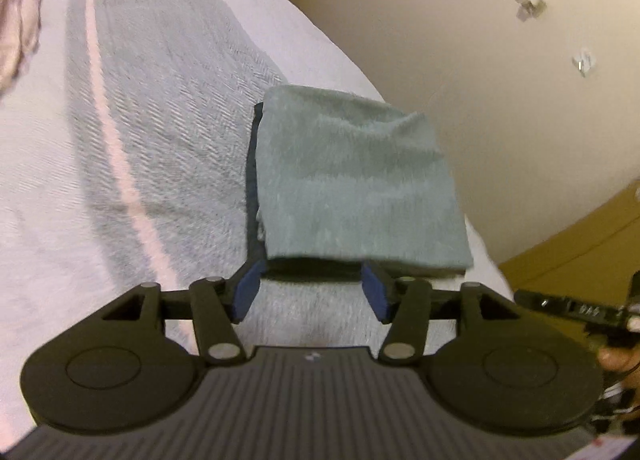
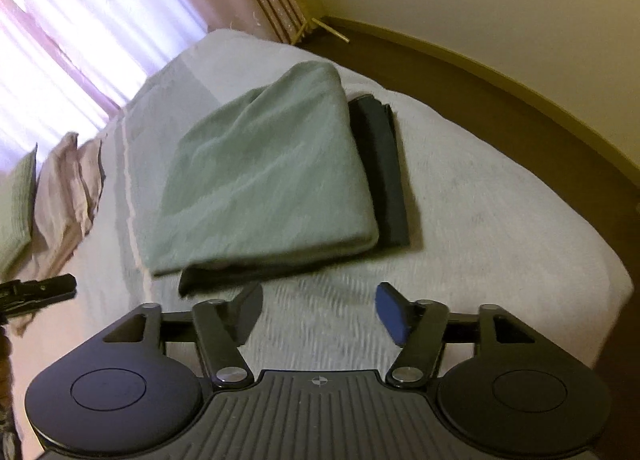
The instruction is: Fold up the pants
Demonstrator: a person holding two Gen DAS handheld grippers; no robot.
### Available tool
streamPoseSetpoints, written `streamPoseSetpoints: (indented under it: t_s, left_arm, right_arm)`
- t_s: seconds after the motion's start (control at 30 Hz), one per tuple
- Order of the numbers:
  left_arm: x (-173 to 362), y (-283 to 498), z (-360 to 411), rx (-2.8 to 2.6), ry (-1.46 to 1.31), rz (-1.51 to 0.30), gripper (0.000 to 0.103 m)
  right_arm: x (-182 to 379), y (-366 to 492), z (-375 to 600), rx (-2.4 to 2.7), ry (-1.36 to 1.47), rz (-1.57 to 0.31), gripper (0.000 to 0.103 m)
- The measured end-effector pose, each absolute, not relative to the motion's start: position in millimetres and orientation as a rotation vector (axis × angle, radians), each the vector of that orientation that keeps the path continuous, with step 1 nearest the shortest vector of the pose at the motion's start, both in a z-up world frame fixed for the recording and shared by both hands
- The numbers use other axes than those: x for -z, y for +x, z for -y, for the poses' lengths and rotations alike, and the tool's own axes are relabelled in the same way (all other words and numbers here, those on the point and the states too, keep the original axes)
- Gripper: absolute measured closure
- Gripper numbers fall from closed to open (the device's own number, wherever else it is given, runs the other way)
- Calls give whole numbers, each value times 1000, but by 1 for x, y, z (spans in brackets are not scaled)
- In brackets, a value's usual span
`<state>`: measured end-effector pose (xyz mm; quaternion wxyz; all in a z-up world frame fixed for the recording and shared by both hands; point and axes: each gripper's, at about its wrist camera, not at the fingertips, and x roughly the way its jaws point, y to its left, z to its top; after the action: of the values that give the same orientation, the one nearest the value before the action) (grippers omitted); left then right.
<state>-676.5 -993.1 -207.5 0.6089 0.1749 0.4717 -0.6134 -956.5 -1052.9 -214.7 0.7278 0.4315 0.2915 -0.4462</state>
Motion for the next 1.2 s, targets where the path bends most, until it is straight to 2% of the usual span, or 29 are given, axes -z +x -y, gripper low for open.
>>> streamPoseSetpoints:
  t_s: [0.23, 0.57, 0.87, 1.2]
  left_arm:
    - [170, -700, 943, 1376, 463, -995, 24]
    - [149, -706, 893, 1320, 508, -930, 9]
    - [136, -699, 868, 1289, 503, -883, 1]
    - [134, -704, 846, 1304, 490, -868, 1]
  right_arm:
    - [175, -937, 1003, 995, 836, -730, 31]
    - [149, -921, 968, 1033, 830, -709, 28]
    - [134, -898, 956, 1007, 786, -709, 27]
    - [123, -895, 921, 1032, 756, -729, 27]
